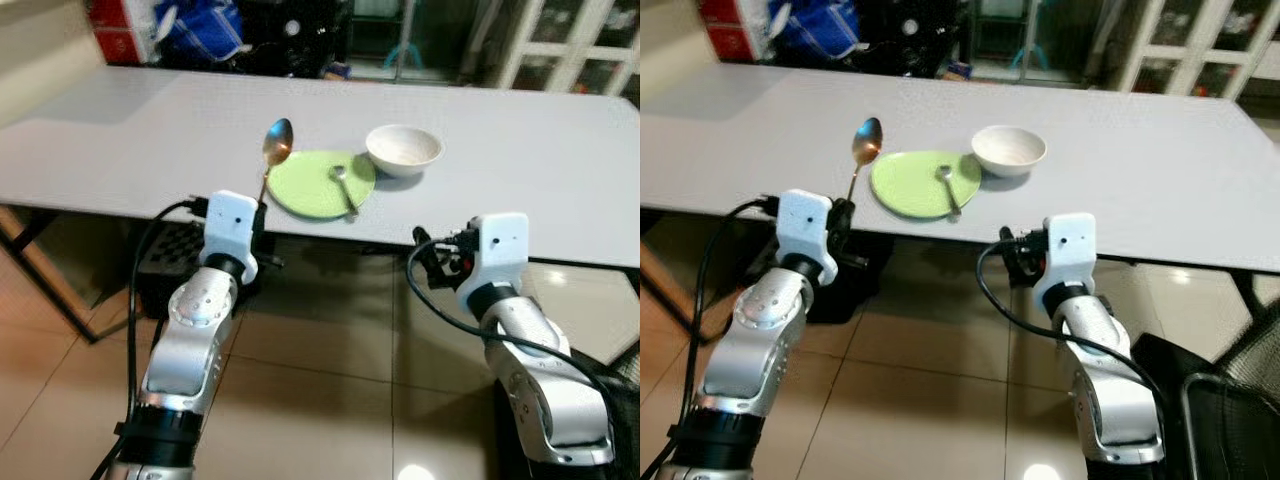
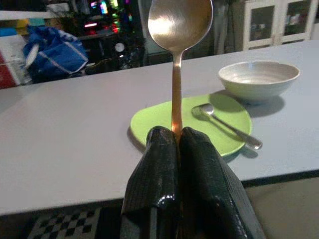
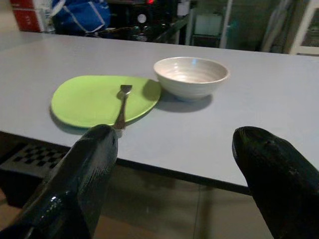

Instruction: Setting the table

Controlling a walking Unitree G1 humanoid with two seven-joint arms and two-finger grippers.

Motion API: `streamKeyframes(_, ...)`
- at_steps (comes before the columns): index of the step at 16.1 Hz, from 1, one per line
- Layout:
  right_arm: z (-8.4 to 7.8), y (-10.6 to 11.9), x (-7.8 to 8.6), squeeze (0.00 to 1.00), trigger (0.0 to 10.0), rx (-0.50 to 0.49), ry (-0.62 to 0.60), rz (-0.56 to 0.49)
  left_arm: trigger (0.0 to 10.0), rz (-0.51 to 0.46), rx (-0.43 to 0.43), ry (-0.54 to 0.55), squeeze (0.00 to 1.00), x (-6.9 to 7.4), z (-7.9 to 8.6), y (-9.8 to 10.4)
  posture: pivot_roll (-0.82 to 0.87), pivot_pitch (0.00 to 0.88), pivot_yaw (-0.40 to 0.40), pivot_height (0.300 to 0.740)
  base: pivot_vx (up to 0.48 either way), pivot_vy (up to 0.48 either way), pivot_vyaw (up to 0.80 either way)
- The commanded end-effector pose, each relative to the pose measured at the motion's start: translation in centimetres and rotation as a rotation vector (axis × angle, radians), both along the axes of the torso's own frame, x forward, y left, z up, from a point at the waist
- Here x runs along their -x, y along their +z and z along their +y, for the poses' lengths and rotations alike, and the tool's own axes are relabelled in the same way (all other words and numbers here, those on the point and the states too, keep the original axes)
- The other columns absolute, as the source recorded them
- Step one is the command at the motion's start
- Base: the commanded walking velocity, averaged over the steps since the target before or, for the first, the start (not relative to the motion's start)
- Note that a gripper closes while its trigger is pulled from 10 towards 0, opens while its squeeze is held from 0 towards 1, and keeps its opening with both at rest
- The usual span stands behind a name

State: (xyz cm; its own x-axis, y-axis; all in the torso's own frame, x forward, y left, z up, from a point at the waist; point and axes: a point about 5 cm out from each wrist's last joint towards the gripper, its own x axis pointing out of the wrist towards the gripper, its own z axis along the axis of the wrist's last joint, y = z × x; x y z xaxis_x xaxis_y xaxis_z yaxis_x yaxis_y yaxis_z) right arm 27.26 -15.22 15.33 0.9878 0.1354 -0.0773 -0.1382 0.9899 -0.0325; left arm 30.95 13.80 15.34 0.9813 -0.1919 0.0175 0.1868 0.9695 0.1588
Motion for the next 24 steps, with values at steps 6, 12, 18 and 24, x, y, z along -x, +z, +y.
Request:
streamKeyframes(6, -0.1, -0.2, -0.03, 0.0, 10.0, 0.003, -0.007, 0.025, 10.0, 0.011, 0.025, -0.03, 0.0, 0.05, -0.4, 0.17, -0.04, 0.01, 0.024, 0.74, 0.36, 0.0, -0.19)
streamKeyframes(12, -0.07, -0.1, -0.09, 0.0, 10.0, 0.013, -0.007, 0.018, 10.0, 0.021, 0.027, -0.033, 0.0, 0.07, -0.41, 0.03, -0.04, 0.008, 0.023, 0.74, 0.365, 0.0, 0.0)
streamKeyframes(18, -0.02, -0.08, -0.1, 0.0, 10.0, 0.016, -0.004, 0.014, 10.0, 0.024, 0.037, -0.035, 0.0, 0.03, -0.49, 0.05, -0.04, 0.001, 0.023, 0.74, 0.368, 0.0, 0.0)
streamKeyframes(24, -0.04, 0.01, 0.08, 0.0, 10.0, 0.026, 0.01, 0.018, 10.0, 0.073, 0.05, -0.052, 0.0, -0.23, -0.93, -0.67, -0.04, 0.0, 0.03, 0.74, 0.347, 0.0, 0.0)
